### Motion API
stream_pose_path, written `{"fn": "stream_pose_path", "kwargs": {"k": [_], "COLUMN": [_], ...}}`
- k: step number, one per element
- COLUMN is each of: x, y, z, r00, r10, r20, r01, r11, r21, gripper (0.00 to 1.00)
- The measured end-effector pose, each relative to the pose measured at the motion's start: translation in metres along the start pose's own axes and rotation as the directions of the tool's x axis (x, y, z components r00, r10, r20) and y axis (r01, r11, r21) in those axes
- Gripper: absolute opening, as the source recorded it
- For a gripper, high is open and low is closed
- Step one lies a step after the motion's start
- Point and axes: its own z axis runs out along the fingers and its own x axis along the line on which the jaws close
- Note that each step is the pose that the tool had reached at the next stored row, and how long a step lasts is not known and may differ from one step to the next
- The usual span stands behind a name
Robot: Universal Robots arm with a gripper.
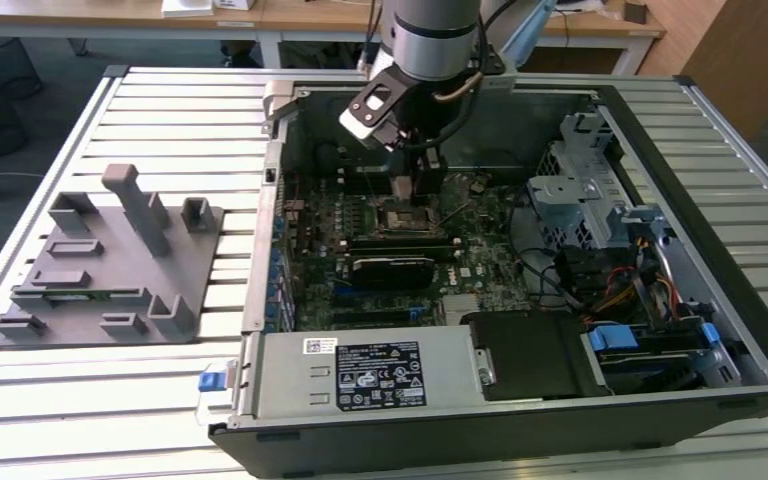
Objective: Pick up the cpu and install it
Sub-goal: 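Place the cpu into insertion slot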
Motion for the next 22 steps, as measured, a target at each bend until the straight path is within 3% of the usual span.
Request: {"fn": "stream_pose_path", "kwargs": {"k": [5,17,22], "x": [0.0039,0.0017,0.0017], "y": [0.0000,-0.0044,-0.0048], "z": [0.0091,0.0300,0.0311], "r00": [0.9999,0.9997,0.9997], "r10": [0.013,0.022,0.025], "r20": [0.0004,0.0006,0.0007], "r01": [-0.013,-0.022,-0.025], "r11": [0.9999,0.9997,0.9997], "r21": [-0.0001,-0.0008,-0.0008], "gripper": [0.54,0.54,0.54]}}
